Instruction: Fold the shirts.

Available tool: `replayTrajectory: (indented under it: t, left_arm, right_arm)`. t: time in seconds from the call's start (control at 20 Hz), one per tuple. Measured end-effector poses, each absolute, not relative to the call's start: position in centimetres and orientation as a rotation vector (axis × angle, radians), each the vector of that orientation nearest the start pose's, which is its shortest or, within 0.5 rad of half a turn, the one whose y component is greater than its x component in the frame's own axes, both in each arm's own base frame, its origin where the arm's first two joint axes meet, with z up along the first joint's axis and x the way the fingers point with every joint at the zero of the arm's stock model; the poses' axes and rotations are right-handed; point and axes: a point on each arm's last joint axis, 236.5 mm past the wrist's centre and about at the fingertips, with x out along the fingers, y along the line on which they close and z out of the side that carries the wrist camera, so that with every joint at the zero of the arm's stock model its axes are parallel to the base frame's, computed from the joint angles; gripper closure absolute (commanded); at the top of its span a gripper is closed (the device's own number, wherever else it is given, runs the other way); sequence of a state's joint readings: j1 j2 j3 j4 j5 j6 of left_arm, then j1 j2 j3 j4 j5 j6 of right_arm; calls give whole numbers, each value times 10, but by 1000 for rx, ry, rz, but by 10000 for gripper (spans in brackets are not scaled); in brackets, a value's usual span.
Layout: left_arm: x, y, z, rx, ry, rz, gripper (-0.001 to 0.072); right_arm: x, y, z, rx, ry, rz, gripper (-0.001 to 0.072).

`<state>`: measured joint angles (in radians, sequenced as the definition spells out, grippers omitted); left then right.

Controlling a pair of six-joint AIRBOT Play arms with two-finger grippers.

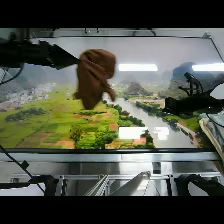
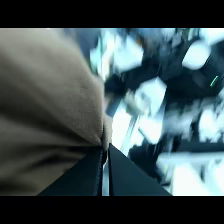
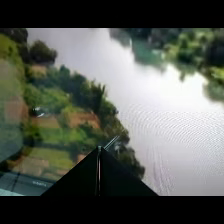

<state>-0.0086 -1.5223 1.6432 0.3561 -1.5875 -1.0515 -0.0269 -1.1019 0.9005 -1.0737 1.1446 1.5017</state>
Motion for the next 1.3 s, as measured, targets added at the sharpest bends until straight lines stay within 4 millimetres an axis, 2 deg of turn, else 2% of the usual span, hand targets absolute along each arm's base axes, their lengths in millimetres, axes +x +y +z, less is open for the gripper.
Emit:
replayTrajectory:
  t: [0.15, 0.2, 0.25, 0.3, 0.35, 0.4, 0.5, 0.6, 0.7, 0.8, 0.95, 1.1, 1.2, 1.3]
  left_arm:
    - [367, -265, 162, -308, 1103, -1213, 692]
    - [364, -274, 148, -276, 1143, -1205, 688]
    - [359, -283, 133, -245, 1192, -1197, 473]
    - [356, -290, 119, -224, 1232, -1191, 316]
    - [354, -294, 108, -212, 1269, -1181, 183]
    - [353, -296, 97, -198, 1298, -1174, -2]
    - [356, -290, 84, -205, 1346, -1142, -2]
    - [365, -271, 77, -246, 1385, -1083, -2]
    - [366, -244, 65, -321, 1463, -1011, -2]
    - [353, -218, 46, -408, 1559, -938, -2]
    - [324, -196, 10, -521, 1649, -852, -2]
    - [295, -203, -16, -624, 1648, -840, -2]
    - [277, -220, -23, -685, 1628, -878, -2]
    - [261, -239, -31, -713, 1619, -903, -2]
  right_arm:
    - [318, 93, 19, 412, 1273, 280, 685]
    - [316, 94, 22, 408, 1271, 283, 567]
    - [315, 93, 23, 402, 1271, 284, 287]
    - [313, 93, 24, 400, 1272, 286, 145]
    - [313, 93, 25, 395, 1272, 288, 140]
    - [312, 93, 25, 392, 1274, 288, 139]
    - [312, 90, 24, 387, 1276, 282, 140]
    - [313, 88, 20, 384, 1283, 281, 140]
    - [314, 96, 12, 388, 1304, 321, 140]
    - [311, 116, -2, 394, 1342, 418, 140]
    - [308, 150, -26, 392, 1385, 559, 140]
    - [323, 162, -52, 416, 1378, 572, 140]
    - [344, 154, -62, 444, 1348, 535, 140]
    - [368, 134, -66, 481, 1311, 480, 140]
